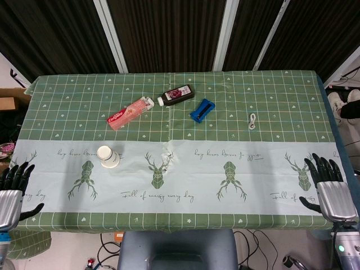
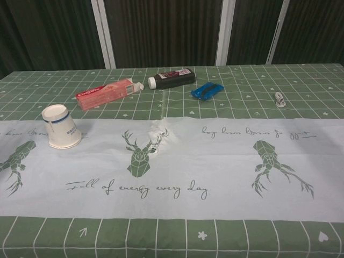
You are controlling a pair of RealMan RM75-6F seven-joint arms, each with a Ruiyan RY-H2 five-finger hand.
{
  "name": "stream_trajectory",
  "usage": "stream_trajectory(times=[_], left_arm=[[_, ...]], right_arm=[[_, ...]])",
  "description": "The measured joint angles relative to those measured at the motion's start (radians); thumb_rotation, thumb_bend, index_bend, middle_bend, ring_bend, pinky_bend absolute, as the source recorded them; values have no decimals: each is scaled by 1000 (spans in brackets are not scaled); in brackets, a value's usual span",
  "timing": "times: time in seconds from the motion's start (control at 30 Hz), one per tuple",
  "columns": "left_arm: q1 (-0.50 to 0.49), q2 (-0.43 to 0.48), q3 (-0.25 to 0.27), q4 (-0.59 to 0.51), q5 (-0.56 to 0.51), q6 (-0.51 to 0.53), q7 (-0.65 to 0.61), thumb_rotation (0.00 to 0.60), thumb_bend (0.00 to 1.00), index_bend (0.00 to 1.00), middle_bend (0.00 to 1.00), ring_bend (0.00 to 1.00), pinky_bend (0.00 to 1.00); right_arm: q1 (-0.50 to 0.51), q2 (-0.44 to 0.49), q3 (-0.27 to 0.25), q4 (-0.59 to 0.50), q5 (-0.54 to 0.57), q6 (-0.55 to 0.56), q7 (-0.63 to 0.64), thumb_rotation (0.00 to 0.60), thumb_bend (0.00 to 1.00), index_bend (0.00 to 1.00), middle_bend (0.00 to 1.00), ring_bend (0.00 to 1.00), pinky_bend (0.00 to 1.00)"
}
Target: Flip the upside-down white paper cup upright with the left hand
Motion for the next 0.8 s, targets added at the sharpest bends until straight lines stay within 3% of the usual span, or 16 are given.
stream_trajectory(times=[0.57,0.8], left_arm=[[-9,2,-4,-4,14,1,3,600,1,1,0,1,0],[-88,-2,-42,-18,33,-53,59,600,2,1,0,1,0]], right_arm=[[0,5,1,-5,0,2,10,600,0,0,1,1,1],[3,15,6,-7,-4,2,37,600,0,0,1,1,1]])
